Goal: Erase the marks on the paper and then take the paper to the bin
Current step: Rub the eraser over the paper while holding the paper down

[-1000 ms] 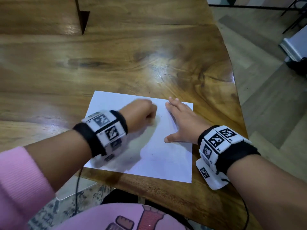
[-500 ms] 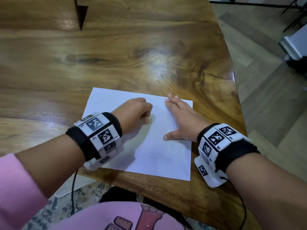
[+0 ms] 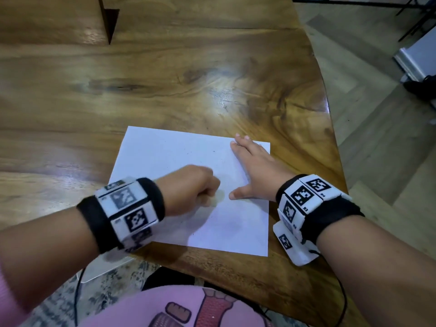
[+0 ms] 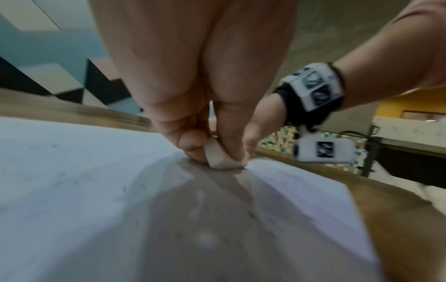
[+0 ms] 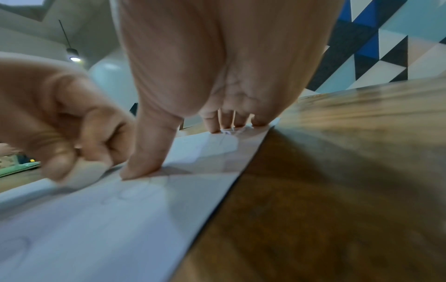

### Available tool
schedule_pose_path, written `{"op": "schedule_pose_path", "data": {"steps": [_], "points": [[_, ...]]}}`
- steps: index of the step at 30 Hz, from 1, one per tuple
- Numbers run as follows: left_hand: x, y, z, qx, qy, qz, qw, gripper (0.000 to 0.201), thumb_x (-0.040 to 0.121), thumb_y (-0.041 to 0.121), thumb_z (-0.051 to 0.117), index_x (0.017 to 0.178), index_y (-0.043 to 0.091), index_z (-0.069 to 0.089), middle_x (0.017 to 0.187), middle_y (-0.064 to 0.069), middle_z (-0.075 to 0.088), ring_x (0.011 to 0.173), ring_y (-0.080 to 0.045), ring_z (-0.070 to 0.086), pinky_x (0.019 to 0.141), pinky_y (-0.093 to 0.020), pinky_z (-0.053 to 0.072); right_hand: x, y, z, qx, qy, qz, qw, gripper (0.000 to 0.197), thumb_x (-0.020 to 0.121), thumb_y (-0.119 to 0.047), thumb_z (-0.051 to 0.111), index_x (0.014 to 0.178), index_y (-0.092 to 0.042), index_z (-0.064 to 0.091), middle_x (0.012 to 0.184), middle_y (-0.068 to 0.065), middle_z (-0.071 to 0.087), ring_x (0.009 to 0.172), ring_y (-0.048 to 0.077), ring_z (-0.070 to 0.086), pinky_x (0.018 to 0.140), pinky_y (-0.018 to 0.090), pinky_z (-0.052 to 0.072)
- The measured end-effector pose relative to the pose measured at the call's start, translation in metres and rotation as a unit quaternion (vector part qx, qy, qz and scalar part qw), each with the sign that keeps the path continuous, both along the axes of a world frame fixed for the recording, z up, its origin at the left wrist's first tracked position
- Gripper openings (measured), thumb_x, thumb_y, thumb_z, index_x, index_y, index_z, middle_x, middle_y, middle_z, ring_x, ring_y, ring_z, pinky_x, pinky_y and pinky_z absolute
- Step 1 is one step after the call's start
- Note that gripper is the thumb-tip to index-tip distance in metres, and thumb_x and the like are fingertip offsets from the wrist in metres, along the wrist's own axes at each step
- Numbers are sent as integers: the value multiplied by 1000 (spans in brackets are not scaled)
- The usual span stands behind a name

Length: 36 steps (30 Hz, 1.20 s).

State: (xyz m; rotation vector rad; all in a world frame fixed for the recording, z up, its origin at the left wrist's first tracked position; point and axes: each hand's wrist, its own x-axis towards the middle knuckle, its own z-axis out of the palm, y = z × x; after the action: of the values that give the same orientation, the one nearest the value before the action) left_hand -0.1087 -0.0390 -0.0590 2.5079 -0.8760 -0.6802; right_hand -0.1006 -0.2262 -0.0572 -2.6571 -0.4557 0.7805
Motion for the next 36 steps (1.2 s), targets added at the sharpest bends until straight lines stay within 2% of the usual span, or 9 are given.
{"op": "schedule_pose_path", "data": {"steps": [3, 7, 11, 13, 20, 25, 29, 31, 36], "points": [[9, -4, 2, -3, -8, 3, 1000, 7, 77, 11, 64, 71, 10, 60, 76, -1, 51, 71, -17, 46, 59, -21, 26, 0, 0, -1, -2, -3, 3, 1000, 114, 73, -46, 75, 151, -16, -3, 157, -7, -17, 144, 10, -15, 116, 26, 2], [42, -28, 3, -19, -66, 79, 994, 5, 75, 8, 65, 75, 6, 59, 77, -3, 47, 78, -27, 51, 68, -30, 35, 1, 0, -1, -8, -9, 10, 1000, 114, 73, -47, 74, 151, -15, -2, 157, -5, -17, 145, 12, -14, 115, 24, 0], [16, -16, 2, -16, -32, 39, 999, 6, 75, 7, 62, 71, 7, 57, 74, -1, 48, 71, -20, 45, 63, -27, 34, 1, 0, 0, -6, -4, 10, 1000, 115, 73, -45, 75, 151, -15, -3, 157, -5, -17, 144, 11, -15, 114, 23, -1], [2, -8, 0, -11, -9, 4, 1000, 6, 76, 8, 61, 71, 8, 58, 74, 2, 48, 70, -17, 43, 57, -17, 30, 0, 0, 0, -6, -2, 11, 1000, 114, 73, -45, 75, 151, -15, -4, 157, -5, -18, 144, 11, -16, 114, 23, -1], [29, -32, 4, -20, -44, 105, 993, 11, 77, 9, 62, 71, 12, 54, 71, 1, 43, 70, -20, 43, 60, -25, 24, 0, 1, 0, -23, -5, 23, 999, 114, 74, -47, 72, 150, -15, -6, 157, -3, -19, 144, 14, -16, 114, 25, -4], [-10, -9, 2, 24, 15, 22, 999, 19, 78, 10, 60, 65, 16, 47, 75, -2, 48, 70, -19, 45, 68, -31, 37, -1, 0, 1, -25, -4, 25, 999, 114, 76, -48, 71, 150, -14, -8, 157, -2, -19, 144, 13, -18, 114, 24, -6], [24, -20, 2, -9, -45, 83, 995, 1, 77, 8, 61, 77, 8, 60, 78, -2, 50, 75, -20, 47, 65, -25, 30, 0, 1, 0, -30, -7, 30, 999, 114, 75, -49, 71, 150, -14, -8, 157, -2, -20, 144, 13, -18, 115, 26, -6], [42, -28, 4, -15, -45, 113, 992, 5, 77, 9, 63, 76, 11, 58, 78, -2, 51, 75, -21, 48, 66, -25, 32, 0, 0, 1, -27, -4, 24, 999, 114, 75, -48, 72, 150, -14, -7, 157, -3, -21, 144, 13, -18, 115, 26, -5], [1, -12, 5, 5, -7, 38, 999, 23, 78, 12, 61, 64, 20, 44, 73, -2, 49, 70, -22, 45, 64, -28, 32, 0, 0, 0, -20, -7, 23, 1000, 114, 75, -48, 72, 150, -14, -6, 157, -2, -19, 144, 13, -18, 115, 26, -6]]}}
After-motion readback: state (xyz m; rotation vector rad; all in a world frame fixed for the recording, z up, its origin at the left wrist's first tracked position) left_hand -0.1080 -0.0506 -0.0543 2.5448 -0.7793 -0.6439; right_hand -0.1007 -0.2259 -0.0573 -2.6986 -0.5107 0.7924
